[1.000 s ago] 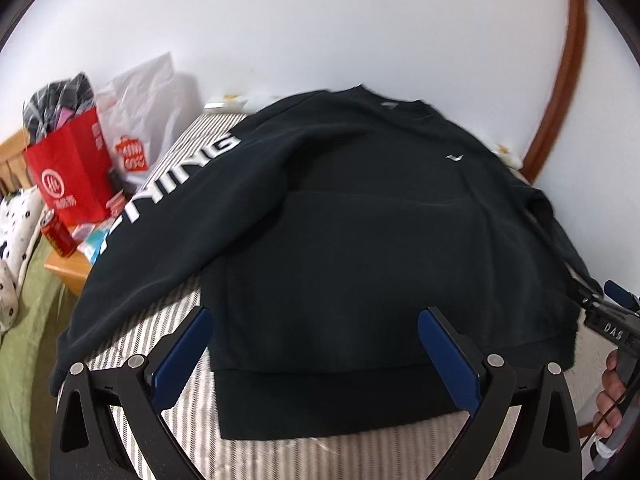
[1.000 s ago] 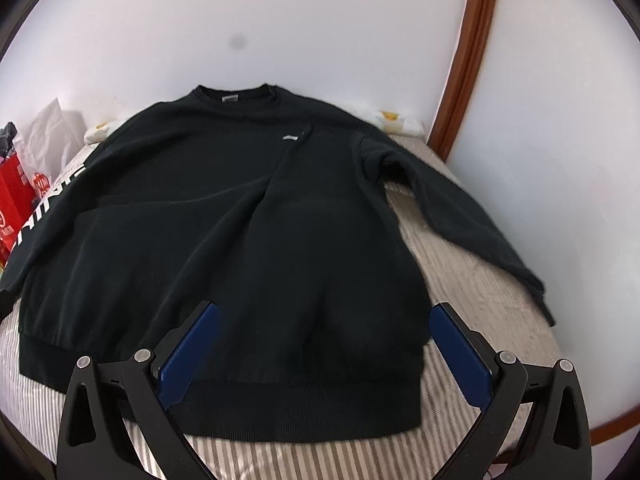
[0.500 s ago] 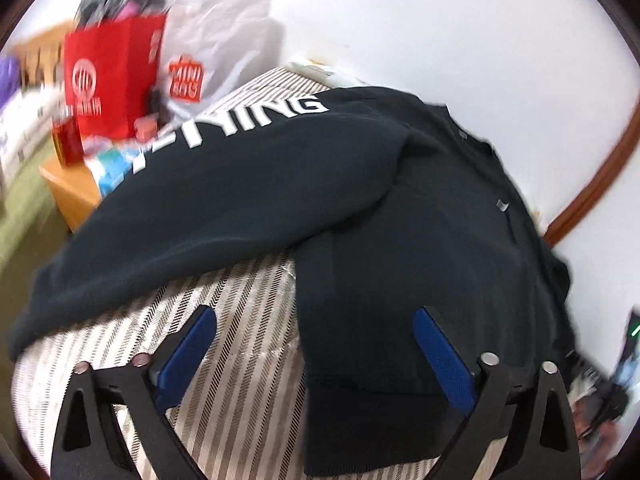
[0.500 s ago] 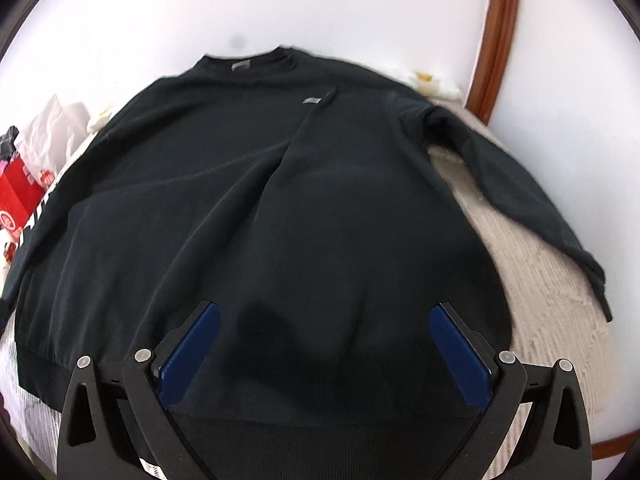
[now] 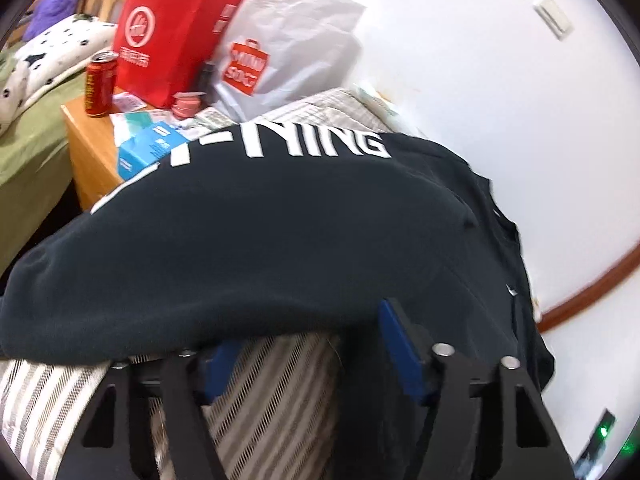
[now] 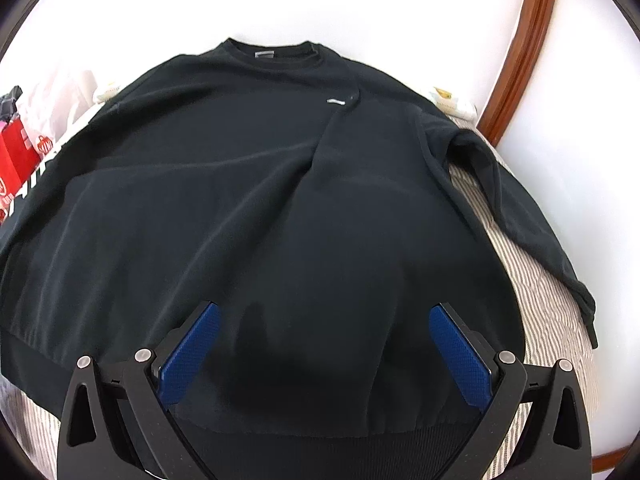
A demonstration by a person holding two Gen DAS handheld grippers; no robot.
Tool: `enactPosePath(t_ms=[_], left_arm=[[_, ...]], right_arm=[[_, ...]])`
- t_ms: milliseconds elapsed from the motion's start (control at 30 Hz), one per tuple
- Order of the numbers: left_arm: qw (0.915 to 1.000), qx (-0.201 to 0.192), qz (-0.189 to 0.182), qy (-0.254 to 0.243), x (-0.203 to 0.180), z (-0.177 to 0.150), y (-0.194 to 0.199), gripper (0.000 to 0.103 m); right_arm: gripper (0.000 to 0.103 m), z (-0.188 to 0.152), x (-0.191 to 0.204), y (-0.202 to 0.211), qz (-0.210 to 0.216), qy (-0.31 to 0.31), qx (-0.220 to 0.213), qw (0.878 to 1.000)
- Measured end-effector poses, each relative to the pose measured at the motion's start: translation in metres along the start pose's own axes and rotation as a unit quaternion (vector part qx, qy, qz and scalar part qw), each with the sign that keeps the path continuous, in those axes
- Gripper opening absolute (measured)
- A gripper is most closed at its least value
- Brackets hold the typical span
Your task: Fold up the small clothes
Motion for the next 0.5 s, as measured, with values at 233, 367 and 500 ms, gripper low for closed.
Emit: enactPosePath(t_ms=[233,367,500], left_arm=[[0.9948,0.018,0.099,-0.017,-0.002,0.018,-0.009,0.007],[0.9908,-0.019,0.118,-0.064,-0.033,0.043,0.010,0.006],[0.9843,-0.065,0.109,-0.123,-0.085,0.077,0.026,0.006]], right_arm=[[0.102,0.007,-0.006,-0.001,-0.010,0.006,-0.004,1.000],[0.102,0.014,-0.016,-0.003,-0.013,0.010,-0.010,1.000],[0.102,0.026,-0.028,0.001,-0.012,0.009,-0.028,0.999]])
Point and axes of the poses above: each gripper's, at about its wrist camera, not at the fingertips, and y roughly against the way its jaws point, x to its left, z to its top, the point moved 4 cm from there along -y, roughly the way its jaws point, and after that the axes turned 12 degrees about -y, right-handed, at the moved point
